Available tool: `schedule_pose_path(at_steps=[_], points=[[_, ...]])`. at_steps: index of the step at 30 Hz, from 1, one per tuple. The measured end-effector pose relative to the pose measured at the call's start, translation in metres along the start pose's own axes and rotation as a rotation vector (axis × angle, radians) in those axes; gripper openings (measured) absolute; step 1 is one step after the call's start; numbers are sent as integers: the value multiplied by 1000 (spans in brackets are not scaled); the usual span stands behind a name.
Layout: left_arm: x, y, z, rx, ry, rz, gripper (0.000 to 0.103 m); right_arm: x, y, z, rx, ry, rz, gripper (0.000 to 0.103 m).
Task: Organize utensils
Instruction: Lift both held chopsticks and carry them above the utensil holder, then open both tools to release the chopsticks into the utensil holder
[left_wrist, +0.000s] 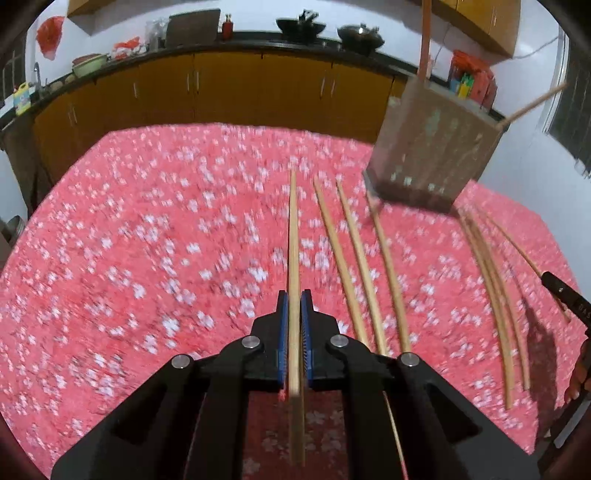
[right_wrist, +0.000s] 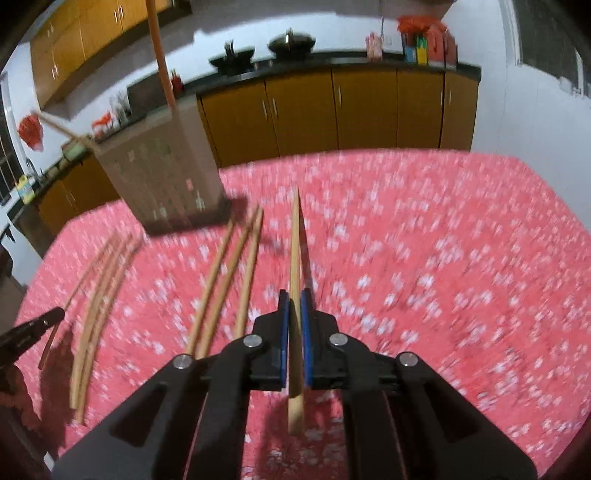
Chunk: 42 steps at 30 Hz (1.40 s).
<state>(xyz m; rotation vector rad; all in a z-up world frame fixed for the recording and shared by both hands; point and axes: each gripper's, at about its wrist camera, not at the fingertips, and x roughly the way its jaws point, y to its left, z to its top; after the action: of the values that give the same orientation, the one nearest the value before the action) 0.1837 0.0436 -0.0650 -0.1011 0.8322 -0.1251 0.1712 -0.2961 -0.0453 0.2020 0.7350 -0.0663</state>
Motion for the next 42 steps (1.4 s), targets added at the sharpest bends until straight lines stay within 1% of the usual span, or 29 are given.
schedule_pose_path(at_steps=[4,5,8,11,14,18,21,24,26,28,32,36,39,42], points=[[-24,2,18,-19,-71,-23,8,-30,-2,22,7,-94,8,8],[-33,2,25,-28,-102,-33,8,-36,-2,27,8,-117,10,8],[-51,3,38,-44,-162,-48,8,-53,1,39,4,-182,18,8],[-66,2,49,-56,-215,-54,8,-61,7,45,-8,-220,21,8],[-73,1,57,-59,-244,-55,7,-67,11,50,-16,-245,32,8],[-86,-6,72,-51,-283,-73,7,-92,17,68,-22,-303,106,8],[-101,-16,84,-29,-320,-93,7,-111,27,83,-44,-332,171,8],[-114,-31,98,-2,-361,-124,7,-133,40,99,-70,-381,233,8],[-122,-42,108,13,-389,-149,7,-145,53,112,-82,-433,270,8],[-132,-55,117,25,-423,-174,7,-154,65,123,-93,-487,283,8],[-145,-75,130,47,-491,-200,7,-159,84,142,-112,-597,255,7],[-148,-85,146,23,-546,-208,7,-145,93,159,-106,-661,219,7],[-140,-88,156,3,-575,-178,7,-130,95,166,-96,-657,203,7],[-124,-90,161,-11,-564,-170,7,-108,97,169,-91,-620,194,7]])
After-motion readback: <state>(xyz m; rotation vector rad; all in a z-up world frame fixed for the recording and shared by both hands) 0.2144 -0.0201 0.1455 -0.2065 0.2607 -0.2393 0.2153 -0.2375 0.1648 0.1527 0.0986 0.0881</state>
